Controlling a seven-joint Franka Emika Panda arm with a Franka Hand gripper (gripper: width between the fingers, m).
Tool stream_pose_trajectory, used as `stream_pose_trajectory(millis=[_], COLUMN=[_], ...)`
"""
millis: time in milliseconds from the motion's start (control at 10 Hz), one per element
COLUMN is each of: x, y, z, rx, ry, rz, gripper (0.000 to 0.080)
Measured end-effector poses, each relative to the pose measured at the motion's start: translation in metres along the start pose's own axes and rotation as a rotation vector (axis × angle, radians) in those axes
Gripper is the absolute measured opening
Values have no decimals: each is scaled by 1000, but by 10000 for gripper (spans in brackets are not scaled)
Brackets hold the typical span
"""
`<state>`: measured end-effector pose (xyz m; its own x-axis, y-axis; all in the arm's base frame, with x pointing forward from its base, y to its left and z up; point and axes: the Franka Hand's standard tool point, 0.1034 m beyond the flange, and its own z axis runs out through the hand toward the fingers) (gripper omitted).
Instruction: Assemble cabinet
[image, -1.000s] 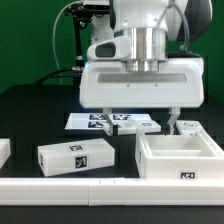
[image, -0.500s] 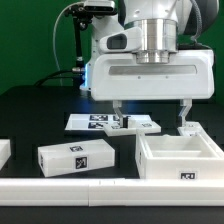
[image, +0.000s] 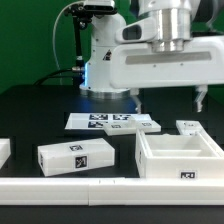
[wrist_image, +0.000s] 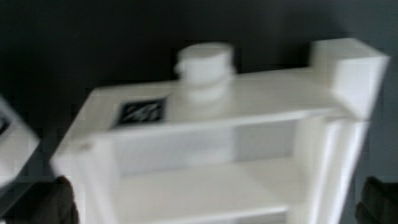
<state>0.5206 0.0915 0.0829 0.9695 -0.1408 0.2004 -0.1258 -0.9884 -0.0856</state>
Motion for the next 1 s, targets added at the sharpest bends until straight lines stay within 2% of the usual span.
stream_pose_trajectory(millis=[100, 200, 500, 600, 800, 900, 1000], x=[0, 5, 2, -5, -26, -33, -34], y=[-4, 4, 2, 0, -20, -29, -30], z=[2, 2, 3, 6, 11, 14, 14], rx=[-5, -12, -10, -10, -6, -15, -13], ry=[3, 31, 25, 12, -28, -47, -42], rz=[-74, -156, -94, 7, 375, 464, 514], gripper=[797, 797, 797, 797, 797, 797, 797])
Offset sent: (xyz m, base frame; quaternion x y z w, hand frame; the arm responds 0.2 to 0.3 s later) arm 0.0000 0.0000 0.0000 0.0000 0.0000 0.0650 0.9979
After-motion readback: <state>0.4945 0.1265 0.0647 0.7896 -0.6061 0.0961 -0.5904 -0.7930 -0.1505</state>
